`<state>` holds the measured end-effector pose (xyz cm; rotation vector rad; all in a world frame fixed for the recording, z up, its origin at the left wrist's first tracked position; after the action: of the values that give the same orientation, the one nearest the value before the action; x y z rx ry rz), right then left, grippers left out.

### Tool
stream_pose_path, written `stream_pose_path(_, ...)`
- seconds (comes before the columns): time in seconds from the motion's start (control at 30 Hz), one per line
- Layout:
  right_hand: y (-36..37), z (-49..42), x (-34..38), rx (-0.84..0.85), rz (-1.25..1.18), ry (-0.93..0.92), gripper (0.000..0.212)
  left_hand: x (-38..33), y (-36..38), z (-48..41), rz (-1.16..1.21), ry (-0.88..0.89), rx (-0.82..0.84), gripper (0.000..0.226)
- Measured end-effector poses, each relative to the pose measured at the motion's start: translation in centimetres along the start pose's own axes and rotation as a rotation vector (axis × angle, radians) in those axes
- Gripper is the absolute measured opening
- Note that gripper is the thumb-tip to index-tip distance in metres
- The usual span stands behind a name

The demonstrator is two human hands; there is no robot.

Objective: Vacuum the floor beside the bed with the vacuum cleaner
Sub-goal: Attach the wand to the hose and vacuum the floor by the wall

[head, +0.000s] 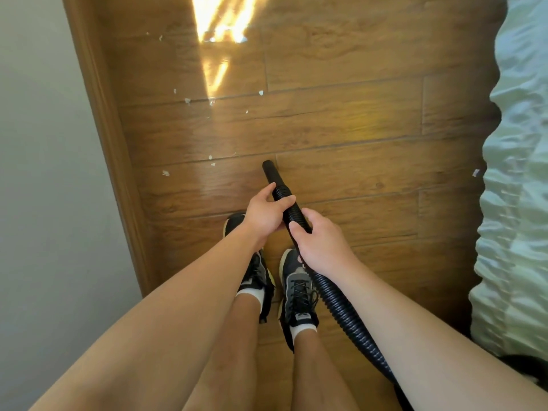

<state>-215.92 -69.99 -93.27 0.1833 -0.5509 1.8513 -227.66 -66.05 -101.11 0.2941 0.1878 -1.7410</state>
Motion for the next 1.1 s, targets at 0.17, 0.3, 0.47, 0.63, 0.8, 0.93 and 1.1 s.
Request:
stream_pose_path(0.17, 0.0, -0.2, 0.9, 0.003, 0.0, -0.01, 0.031, -0.5, -0.4, -0.1, 0.029, 0.009, -0.01, 0.077)
stream_pose_path(0.3, 1.0, -0.9, 2.1, 0.042, 0.036, -0.031, 0.029, -0.8, -2.0, -0.3, 0.05, 0.024, -0.046, 0.076)
stream_pose_path(0.47, 2.3, -1.8, 3.5, 0.073, 0.078, -0.043, 0.035, -1.3, -4.2, -0.7, 0.07, 0.04, -0.076, 0.076)
stream_pose_path(0.63, 3.5, -2.3, 4.8, 0.087, 0.103, -0.062, 0.037, -1.5, -6.0, -1.1, 0.088, 0.047, -0.097, 0.076)
stream_pose_path(0.8, 4.4, -2.5, 5.9, 0.111, 0.131, -0.054, 0.039, -1.5, -7.3, -1.1, 0.103, 0.046, -0.118, 0.077)
stream_pose_path(0.93, 5.2, -2.4, 6.9, 0.143, 0.151, -0.052, 0.031, -1.3, -8.6, -0.8, 0.128, 0.035, -0.147, 0.076)
stream_pose_path(1.1, 6.9, -2.2, 8.2, 0.184, 0.156, -0.053, 0.014, -1.0, -10.6, -0.4, 0.145, 0.022, -0.191, 0.076)
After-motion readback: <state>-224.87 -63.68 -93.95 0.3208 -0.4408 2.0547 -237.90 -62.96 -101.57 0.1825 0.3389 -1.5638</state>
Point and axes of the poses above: each hand's wrist, its own z-axis away from the middle knuckle, its own y-axis out of the palm, x = y × z, the point moved 9 cm from there along -z, towards the middle knuckle, and after that the axes turned 4 degrees about -z, right-handed, at the moved point
